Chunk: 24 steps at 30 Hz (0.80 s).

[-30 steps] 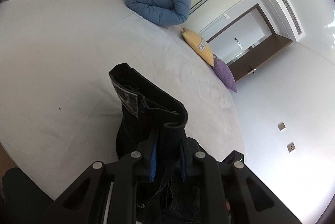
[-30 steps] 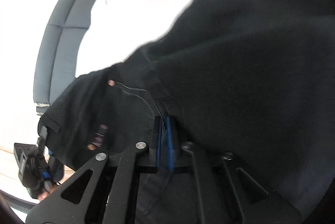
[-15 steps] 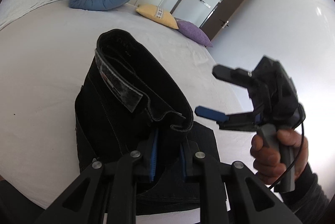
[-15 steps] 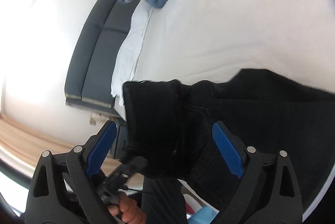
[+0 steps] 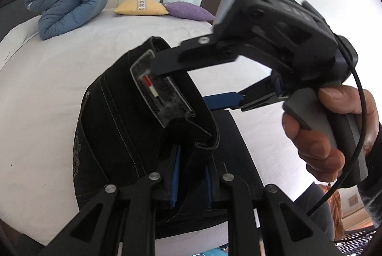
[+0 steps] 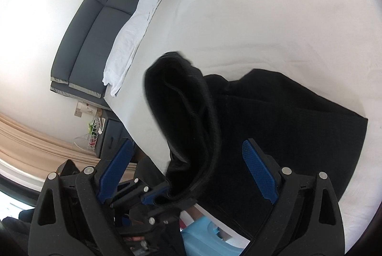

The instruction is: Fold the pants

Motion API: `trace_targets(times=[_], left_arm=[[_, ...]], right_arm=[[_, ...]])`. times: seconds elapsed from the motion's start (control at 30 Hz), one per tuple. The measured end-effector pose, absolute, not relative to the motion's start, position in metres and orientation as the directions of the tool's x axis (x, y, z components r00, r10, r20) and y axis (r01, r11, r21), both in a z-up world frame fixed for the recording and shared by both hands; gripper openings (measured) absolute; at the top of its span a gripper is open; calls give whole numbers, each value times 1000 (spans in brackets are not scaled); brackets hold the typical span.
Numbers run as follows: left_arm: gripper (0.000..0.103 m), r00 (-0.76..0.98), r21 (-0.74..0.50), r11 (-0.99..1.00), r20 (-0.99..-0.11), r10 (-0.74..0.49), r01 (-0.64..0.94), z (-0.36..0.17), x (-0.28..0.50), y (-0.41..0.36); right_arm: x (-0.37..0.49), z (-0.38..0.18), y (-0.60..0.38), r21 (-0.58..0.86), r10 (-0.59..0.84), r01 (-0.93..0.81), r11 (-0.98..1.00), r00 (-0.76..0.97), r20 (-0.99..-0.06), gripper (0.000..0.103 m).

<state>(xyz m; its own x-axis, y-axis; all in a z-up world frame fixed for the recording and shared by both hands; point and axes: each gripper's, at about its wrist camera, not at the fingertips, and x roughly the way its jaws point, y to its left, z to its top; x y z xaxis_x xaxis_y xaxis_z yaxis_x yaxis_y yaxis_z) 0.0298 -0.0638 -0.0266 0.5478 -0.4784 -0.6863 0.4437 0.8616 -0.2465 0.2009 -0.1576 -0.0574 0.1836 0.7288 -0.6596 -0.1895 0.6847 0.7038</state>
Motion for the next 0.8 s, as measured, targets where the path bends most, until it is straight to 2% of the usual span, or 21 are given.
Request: trace_targets(times=[0.13, 0.17, 0.2, 0.27, 0.3, 0.33, 0.4, 0.57, 0.8], left_arm=[[18, 504, -231, 828, -700, -506, 511, -32, 25, -93], [18, 496, -228, 825, -705, -506, 517, -35, 27, -98], [18, 487, -228, 823, -713, -505, 520, -38, 28, -102], [18, 467, -233, 823, -729, -500, 517, -48, 33, -108], [18, 464, -233, 825, -733, -497, 515, -49, 35, -109], [18, 460, -230, 827, -739, -492, 513, -52, 36, -110], [18, 455, -223, 828, -747, -485, 515, -54, 36, -110], [18, 441, -220, 818, -753, -489, 532, -55, 33, -124], [18, 419, -221, 776, -737, -530, 591, -47, 30, -140]], right_arm=[[186, -57, -177, 648, 686, -225, 727, 236, -688, 90], [183, -60, -181, 640, 678, -224, 735, 237, -696, 80], [180, -66, -186, 629, 664, -213, 748, 237, -709, 73], [178, -86, -199, 626, 646, -161, 763, 228, -729, 44], [177, -95, -206, 637, 650, -137, 759, 224, -726, 39], [177, -106, -214, 649, 652, -100, 754, 227, -723, 26], [176, -124, -224, 675, 667, -52, 736, 233, -708, 16], [172, -138, -225, 659, 648, -72, 748, 292, -703, 10], [148, -130, -263, 679, 638, -39, 733, 386, -666, 9]])
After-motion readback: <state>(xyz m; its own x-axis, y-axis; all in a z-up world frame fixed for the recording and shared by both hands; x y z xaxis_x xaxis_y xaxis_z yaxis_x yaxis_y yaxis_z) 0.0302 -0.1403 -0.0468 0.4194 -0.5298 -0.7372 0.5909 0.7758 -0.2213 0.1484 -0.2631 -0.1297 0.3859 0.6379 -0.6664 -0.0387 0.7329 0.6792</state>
